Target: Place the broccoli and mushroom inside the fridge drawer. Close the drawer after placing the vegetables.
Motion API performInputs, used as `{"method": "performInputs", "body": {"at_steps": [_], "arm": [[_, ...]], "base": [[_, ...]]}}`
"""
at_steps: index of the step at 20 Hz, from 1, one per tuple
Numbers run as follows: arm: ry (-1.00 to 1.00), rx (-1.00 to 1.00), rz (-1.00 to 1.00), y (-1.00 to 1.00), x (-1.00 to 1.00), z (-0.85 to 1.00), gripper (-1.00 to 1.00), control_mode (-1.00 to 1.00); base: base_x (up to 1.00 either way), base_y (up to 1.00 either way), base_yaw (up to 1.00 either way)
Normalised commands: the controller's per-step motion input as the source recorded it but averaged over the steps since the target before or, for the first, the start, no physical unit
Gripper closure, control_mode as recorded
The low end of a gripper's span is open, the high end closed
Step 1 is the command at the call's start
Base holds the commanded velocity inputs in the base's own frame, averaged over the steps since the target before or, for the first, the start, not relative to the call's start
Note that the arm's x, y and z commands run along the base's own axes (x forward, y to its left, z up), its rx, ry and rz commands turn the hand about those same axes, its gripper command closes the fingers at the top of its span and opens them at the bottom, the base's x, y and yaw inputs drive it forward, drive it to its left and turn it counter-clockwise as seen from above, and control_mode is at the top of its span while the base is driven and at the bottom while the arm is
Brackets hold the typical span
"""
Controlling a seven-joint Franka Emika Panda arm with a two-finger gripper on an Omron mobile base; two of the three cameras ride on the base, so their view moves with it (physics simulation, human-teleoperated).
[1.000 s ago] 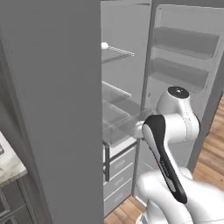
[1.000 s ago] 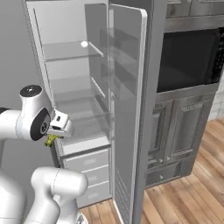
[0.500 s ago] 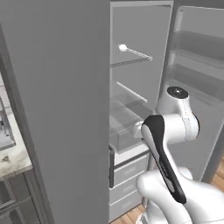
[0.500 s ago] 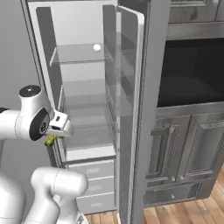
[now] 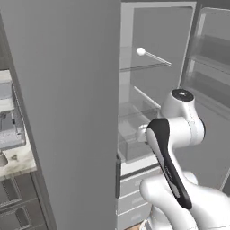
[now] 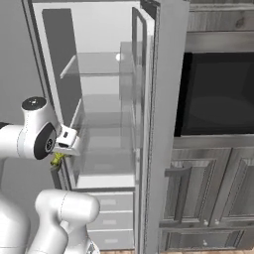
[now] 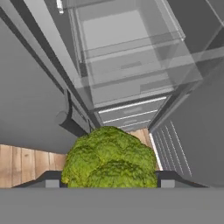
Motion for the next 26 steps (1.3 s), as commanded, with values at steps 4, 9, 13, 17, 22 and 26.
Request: {"method": "performInputs", "body": {"at_steps": [4, 9, 13, 17, 22, 26], "arm": [[0.0, 0.0, 0.0, 0.0, 0.0, 0.0, 1.0, 1.0], [-0.03, 0.01, 0.15, -0.49, 0.15, 0.15, 1.0, -1.0], [0.03, 0.0, 0.09, -0.26, 0.78, 0.53, 1.0, -1.0], [0.14, 0.0, 0.01, -0.03, 1.0, 0.37, 1.0, -1.0], [0.04, 0.0, 0.0, 0.0, 0.84, -0.07, 1.0, -1.0], [0.01, 0.0, 0.0, 0.0, 0.53, -0.45, 1.0, -1.0]], "base": [[0.04, -0.45, 0.24], [0.0, -0.12, 0.04], [0.0, 0.0, 0.0], [0.0, 0.0, 0.0], [0.0, 0.0, 0.0], [0.0, 0.0, 0.0]]}}
